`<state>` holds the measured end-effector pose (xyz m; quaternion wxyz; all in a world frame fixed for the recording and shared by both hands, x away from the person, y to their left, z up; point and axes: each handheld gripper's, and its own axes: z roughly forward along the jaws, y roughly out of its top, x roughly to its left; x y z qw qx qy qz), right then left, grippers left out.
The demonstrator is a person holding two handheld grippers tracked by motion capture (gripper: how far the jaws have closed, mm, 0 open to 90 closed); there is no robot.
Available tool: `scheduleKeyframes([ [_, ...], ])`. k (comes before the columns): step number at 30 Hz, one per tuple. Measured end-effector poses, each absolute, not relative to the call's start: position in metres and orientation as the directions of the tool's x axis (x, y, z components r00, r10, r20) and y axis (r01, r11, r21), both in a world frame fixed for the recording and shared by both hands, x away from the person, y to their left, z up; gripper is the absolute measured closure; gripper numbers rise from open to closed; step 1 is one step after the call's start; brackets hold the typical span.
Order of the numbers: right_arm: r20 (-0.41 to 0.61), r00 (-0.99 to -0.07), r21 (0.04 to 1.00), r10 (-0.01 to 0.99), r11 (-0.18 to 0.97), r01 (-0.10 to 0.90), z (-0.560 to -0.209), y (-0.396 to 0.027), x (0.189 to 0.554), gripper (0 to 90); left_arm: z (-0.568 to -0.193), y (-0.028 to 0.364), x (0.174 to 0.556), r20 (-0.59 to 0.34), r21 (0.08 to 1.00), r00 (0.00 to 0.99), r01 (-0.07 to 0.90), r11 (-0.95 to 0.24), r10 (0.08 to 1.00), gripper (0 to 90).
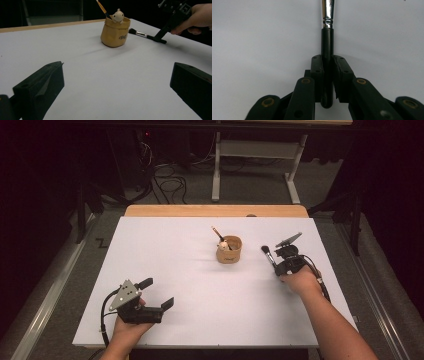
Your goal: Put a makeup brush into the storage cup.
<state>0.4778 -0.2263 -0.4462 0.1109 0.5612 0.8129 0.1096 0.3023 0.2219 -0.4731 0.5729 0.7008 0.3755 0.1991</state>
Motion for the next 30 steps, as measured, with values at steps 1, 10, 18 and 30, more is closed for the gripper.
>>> scheduleKeyframes([
  [1,-0.056,-0.346,0.304,0.937,0.346,0.888,-0.446,-0.227,0.478,80.6,-0.473,0.222,0.302,-0.152,0.953,0.639,0.298,-0.060,0.754,0.2],
  [10,-0.058,-0.360,0.323,0.931,0.359,0.876,-0.441,-0.226,0.473,80.6,-0.473,0.222,0.302,-0.153,0.953,0.638,0.298,-0.059,0.755,0.2],
  [18,-0.054,-0.374,0.362,0.926,0.367,0.857,-0.433,-0.228,0.463,80.6,-0.473,0.222,0.303,-0.151,0.952,0.636,0.299,-0.061,0.756,0.2],
  [30,-0.019,-0.379,0.444,0.925,0.348,0.826,-0.432,-0.233,0.440,80.6,-0.474,0.221,0.303,-0.154,0.951,0.634,0.305,-0.061,0.758,0.2],
])
